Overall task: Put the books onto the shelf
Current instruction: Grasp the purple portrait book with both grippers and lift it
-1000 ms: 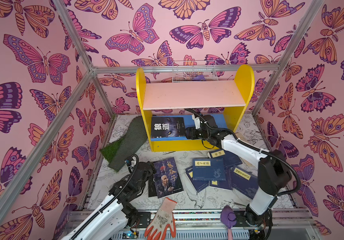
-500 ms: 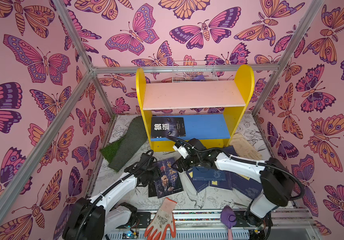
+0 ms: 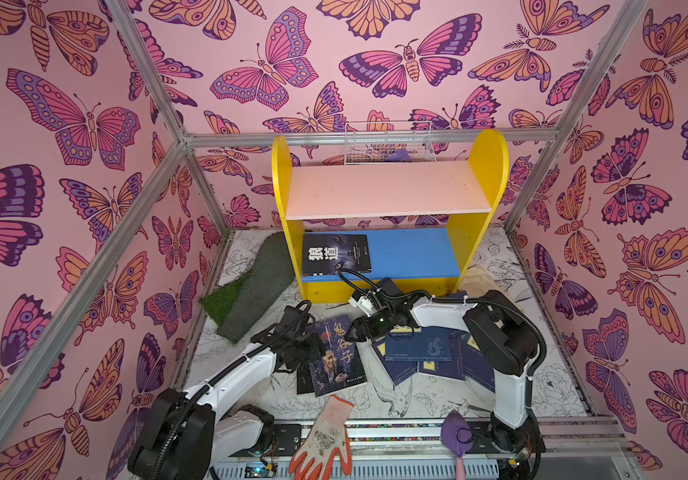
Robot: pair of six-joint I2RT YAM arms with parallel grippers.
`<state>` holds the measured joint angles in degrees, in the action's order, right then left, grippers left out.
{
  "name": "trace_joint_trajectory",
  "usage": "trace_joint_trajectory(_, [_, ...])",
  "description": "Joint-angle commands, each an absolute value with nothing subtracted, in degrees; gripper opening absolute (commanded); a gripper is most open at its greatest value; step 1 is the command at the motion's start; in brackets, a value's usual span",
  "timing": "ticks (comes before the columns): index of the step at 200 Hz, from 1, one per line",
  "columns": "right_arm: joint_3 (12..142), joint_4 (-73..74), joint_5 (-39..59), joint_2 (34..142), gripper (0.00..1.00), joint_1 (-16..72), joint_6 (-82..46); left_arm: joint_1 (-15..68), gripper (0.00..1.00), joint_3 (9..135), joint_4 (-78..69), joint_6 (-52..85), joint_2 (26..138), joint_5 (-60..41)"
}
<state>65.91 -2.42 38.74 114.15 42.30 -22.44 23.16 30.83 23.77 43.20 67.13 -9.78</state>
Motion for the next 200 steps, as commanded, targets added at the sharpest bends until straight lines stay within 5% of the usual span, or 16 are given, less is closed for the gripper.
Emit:
trace_joint_trajectory(1, [67.3,1.8,45.74,116.59,0.68,42.64,-25.09,22.85,0.62,29.97,24.12,42.24,68.84,-10.63])
trace_joint_trajectory(27, [67.32,5.25,47.99,115.31,0.59,42.61,-27.32,22.85,0.57,30.06,24.08,42.2,69.85,-10.55])
trace_joint_trajectory(70, [66.67,6.54,48.03,109.77,0.24,42.64,-28.13,22.85,0.55,29.97,23.61,41.92,70.05,-10.79])
trace_joint_trajectory(119, [67.61,5.36,48.24,108.05,0.04,42.48,-27.86,22.64,0.56,30.56,21.85,41.64,69.49,-12.61])
trace_joint_trajectory(200, [67.19,-5.66,66.09,99.07,0.0,36.61,-21.46,11.17,0.85,33.41,23.57,38.81,51.36,-29.14])
